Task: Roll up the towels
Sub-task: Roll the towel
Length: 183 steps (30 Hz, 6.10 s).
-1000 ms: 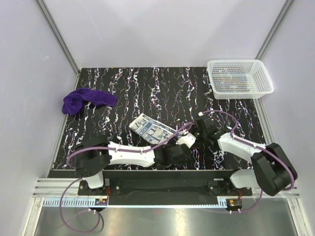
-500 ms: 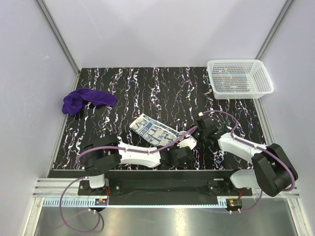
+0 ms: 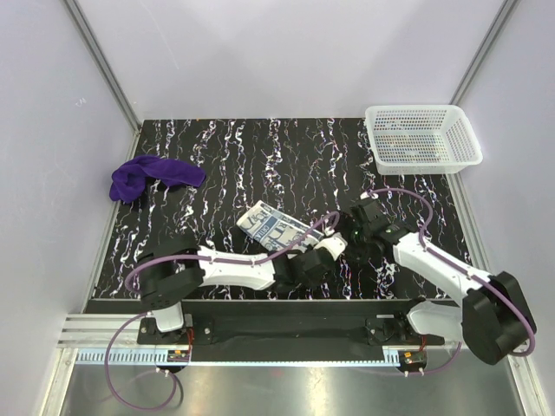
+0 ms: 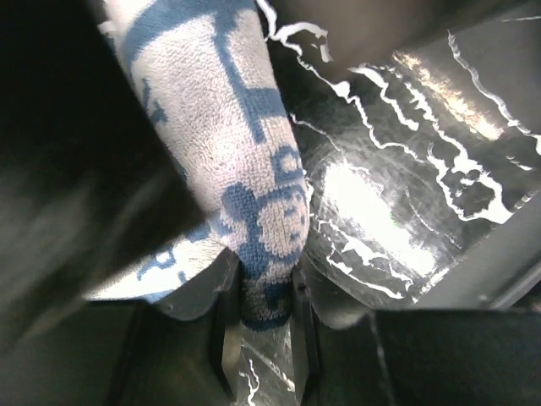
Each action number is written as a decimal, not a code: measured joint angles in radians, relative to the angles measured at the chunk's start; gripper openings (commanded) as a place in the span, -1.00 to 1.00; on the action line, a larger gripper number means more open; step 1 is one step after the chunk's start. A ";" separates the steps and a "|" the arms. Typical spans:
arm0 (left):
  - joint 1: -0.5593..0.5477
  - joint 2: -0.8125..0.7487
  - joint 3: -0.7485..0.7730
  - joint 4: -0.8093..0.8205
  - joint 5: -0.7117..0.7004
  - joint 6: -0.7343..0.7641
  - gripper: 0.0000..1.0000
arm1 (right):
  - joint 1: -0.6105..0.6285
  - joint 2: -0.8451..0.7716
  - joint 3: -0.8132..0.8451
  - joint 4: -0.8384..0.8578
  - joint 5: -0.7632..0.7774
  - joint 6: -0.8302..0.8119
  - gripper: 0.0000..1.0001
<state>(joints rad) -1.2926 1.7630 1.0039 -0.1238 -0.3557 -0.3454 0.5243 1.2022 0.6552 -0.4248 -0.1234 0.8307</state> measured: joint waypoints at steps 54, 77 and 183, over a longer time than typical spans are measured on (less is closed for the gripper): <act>0.488 0.178 -0.368 1.030 1.012 -0.595 -0.60 | -0.058 -0.191 -0.353 0.392 -0.052 0.192 0.69; 0.513 0.362 -0.382 1.384 1.115 -0.890 -0.49 | -0.023 -0.020 -0.375 0.697 -0.079 0.227 -0.64; 0.092 -0.003 -0.209 0.488 0.285 -0.024 -1.00 | 0.014 -0.167 0.093 -0.300 0.343 0.145 0.85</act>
<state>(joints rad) -1.2011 1.7603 0.7944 0.3645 -0.0711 -0.3695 0.5385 1.0348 0.7486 -0.7246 0.2192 0.9752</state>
